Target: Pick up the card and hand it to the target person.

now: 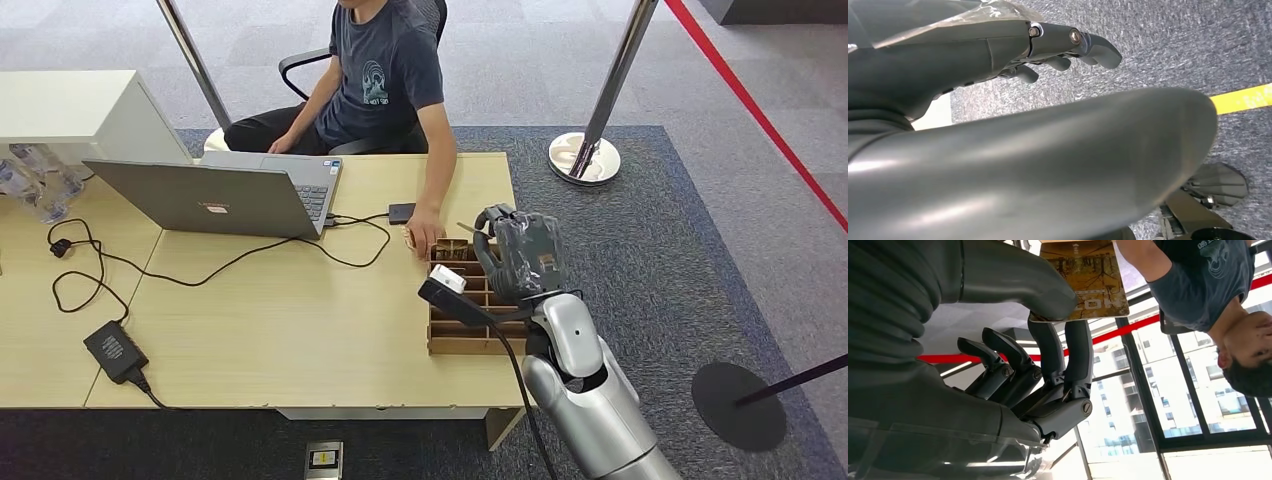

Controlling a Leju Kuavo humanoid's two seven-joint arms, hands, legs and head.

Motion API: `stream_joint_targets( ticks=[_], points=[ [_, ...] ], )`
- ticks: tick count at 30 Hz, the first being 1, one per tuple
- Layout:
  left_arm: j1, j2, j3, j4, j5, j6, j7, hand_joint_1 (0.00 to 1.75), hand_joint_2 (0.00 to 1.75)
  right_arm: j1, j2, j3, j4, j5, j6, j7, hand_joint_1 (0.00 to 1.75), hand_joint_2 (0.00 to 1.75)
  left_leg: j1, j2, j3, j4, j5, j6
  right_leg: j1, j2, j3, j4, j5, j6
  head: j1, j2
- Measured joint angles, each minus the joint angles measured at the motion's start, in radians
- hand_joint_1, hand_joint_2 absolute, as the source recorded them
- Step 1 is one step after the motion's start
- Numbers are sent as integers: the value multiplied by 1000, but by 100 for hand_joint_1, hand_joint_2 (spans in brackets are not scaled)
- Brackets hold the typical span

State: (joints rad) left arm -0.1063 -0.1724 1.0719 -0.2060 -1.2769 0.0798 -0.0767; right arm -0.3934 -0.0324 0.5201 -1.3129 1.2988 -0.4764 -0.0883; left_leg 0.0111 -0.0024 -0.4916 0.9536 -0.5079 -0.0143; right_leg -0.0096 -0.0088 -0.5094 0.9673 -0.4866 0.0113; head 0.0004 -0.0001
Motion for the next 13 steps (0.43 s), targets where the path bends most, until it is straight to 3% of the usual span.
stream_joint_targets(
  ticks=[13],
  points=[
    [2, 0, 0, 0, 2, 0, 4, 0, 0, -61, 37, 7, 63, -29, -2, -16, 175, 175, 0, 0, 0, 0, 0, 0, 0, 0, 0, 0, 0, 0, 0, 0]
  ],
)
